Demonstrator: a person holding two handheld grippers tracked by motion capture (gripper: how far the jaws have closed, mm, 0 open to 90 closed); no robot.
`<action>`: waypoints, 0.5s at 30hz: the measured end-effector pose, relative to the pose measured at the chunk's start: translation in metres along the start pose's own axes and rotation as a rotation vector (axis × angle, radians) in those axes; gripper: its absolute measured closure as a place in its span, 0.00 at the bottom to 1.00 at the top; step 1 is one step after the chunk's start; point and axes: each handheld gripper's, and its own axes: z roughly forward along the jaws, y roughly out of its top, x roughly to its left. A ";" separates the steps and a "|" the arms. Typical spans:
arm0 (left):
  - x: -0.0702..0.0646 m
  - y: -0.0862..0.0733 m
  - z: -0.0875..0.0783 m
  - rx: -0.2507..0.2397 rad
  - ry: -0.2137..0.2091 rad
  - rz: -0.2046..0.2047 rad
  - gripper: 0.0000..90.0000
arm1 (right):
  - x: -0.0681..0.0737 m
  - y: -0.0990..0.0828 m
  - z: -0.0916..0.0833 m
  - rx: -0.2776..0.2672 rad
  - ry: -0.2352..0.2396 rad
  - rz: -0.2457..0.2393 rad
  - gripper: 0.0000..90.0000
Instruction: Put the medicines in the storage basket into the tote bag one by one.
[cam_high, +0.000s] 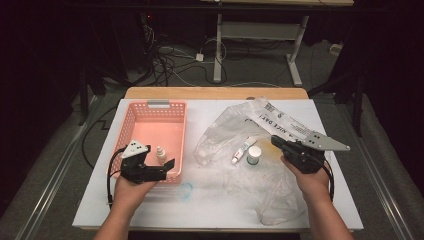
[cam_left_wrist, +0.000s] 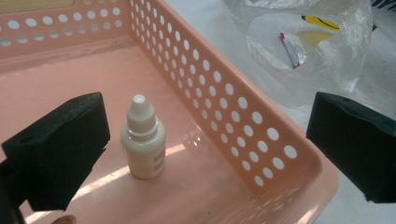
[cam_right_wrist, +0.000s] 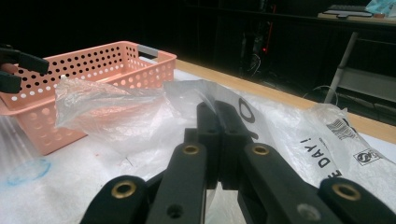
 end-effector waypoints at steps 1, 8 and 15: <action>0.001 0.001 -0.001 0.004 0.002 0.002 0.01 | 0.000 0.000 0.000 0.000 0.000 0.000 1.00; 0.004 0.016 -0.012 0.018 0.007 0.001 0.12 | -0.001 0.000 -0.002 -0.001 -0.004 0.002 1.00; 0.020 0.043 0.000 0.176 0.019 -0.004 0.24 | 0.001 0.001 -0.001 -0.004 0.001 -0.004 1.00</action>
